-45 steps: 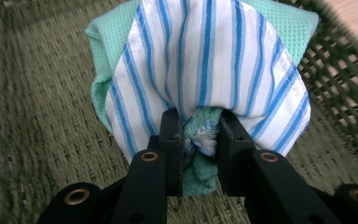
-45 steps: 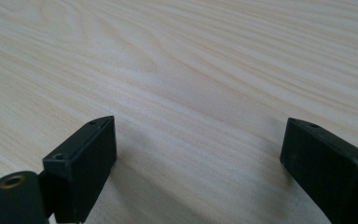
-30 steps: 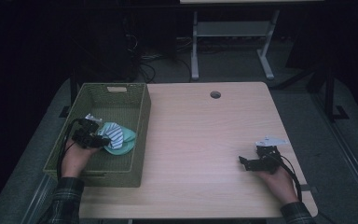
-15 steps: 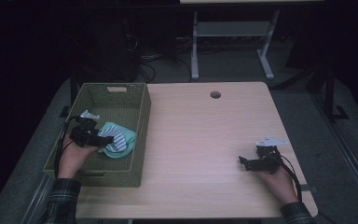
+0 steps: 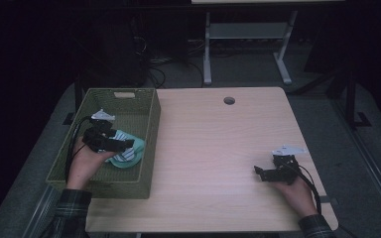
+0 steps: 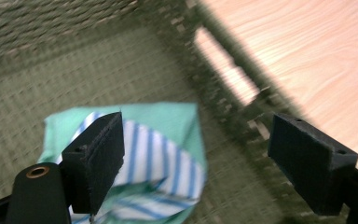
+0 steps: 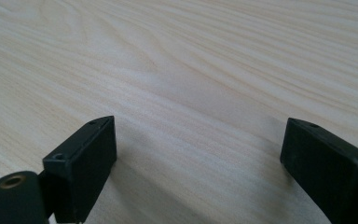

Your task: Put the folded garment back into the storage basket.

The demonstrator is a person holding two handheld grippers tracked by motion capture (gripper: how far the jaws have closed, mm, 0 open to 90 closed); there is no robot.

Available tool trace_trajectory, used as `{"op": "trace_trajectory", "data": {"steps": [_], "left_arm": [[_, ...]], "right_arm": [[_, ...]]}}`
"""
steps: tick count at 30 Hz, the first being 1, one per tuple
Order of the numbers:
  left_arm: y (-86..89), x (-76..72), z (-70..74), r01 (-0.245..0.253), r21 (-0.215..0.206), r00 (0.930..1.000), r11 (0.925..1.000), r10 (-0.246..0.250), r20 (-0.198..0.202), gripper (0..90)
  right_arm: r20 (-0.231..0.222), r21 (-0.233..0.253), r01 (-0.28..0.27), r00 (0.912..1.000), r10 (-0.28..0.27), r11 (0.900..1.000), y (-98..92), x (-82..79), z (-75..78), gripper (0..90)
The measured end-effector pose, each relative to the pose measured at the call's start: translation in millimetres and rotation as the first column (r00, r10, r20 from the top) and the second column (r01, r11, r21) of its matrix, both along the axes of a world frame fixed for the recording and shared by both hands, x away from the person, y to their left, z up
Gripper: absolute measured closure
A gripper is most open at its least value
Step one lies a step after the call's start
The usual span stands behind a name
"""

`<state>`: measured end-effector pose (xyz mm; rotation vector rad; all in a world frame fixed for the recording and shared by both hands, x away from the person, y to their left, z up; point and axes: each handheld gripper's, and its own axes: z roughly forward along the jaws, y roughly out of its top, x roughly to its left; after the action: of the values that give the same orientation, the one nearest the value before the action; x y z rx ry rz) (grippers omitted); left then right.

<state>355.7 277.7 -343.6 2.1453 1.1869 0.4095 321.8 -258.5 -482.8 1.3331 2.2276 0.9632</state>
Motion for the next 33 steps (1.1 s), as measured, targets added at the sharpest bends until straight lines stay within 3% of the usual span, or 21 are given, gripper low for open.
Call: {"op": "trace_trajectory", "data": {"steps": [10,18,25,33], "left_arm": [[-50.2,-8.9,12.8,0.095,-0.035,0.9948,0.9949,-0.093,0.040,18.1],[-97.1,-15.3,14.9,0.184,-0.061,0.9820,0.9811,-0.180,0.056,18.1],[-135.2,-19.4,6.3,0.246,-0.073,0.9687,0.9664,-0.243,0.050,18.1],[-176.4,-25.7,-14.0,0.307,-0.048,0.9514,0.9505,-0.305,0.040,18.1]], "right_arm": [[0.000,0.001,0.001,1.0000,-0.001,1.000,0.1,0.0,0.0,10.1],[0.000,0.000,-0.001,1.0000,0.001,1.000,0.1,-0.1,0.0,10.2],[0.000,0.000,-0.002,1.0000,0.002,1.000,0.1,-0.1,0.0,10.1],[0.001,0.000,-0.002,1.0000,0.002,1.000,0.1,-0.1,0.0,10.1]]}}
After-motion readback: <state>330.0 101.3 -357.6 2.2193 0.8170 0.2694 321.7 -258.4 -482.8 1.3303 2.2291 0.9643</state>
